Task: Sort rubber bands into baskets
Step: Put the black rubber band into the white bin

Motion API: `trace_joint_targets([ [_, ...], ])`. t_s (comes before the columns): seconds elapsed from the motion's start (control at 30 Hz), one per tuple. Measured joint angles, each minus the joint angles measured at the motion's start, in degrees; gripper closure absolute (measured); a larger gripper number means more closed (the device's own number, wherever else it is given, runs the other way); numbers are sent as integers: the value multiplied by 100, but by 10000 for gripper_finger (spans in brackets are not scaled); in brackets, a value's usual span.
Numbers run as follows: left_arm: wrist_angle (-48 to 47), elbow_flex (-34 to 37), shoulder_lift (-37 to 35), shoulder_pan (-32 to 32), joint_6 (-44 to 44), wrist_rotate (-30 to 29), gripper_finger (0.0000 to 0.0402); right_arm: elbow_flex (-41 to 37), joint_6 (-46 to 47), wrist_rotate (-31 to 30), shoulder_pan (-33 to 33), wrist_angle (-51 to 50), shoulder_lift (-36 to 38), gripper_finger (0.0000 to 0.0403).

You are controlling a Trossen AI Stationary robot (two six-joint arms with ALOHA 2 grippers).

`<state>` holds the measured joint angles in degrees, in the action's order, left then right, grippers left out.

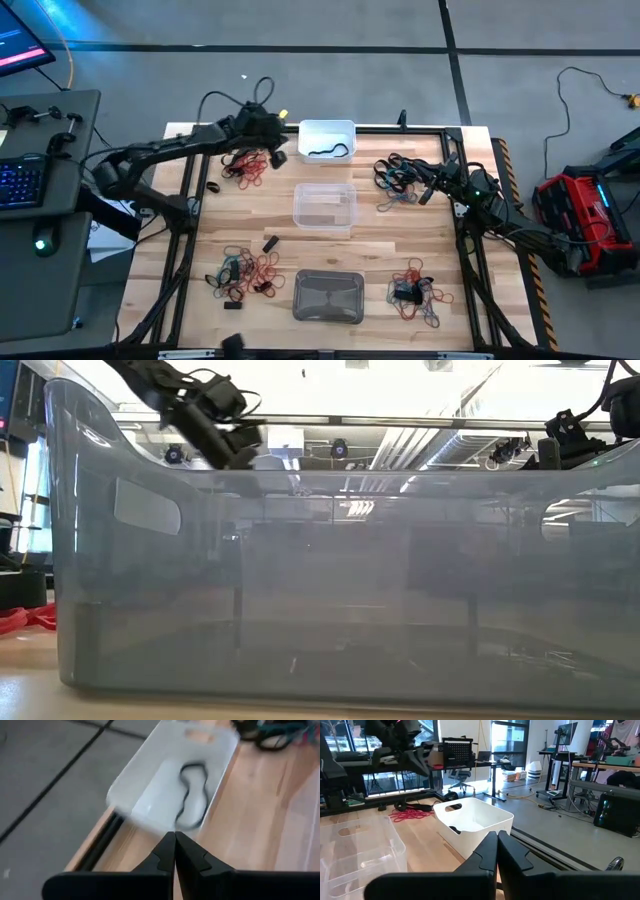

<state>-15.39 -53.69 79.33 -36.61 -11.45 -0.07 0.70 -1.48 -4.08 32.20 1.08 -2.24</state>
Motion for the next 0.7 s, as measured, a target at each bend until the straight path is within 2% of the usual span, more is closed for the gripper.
trace_joint_targets([
  [0.17,-816,283,-534,-312,163,-486,401,0,-1,0,1,0,0,402],
  [0.27,-1148,373,-653,-507,234,-568,401,0,0,0,0,0,0,402],
  [0.7,-1574,623,-149,-1344,497,-536,390,-1,0,0,1,0,0,402],
])
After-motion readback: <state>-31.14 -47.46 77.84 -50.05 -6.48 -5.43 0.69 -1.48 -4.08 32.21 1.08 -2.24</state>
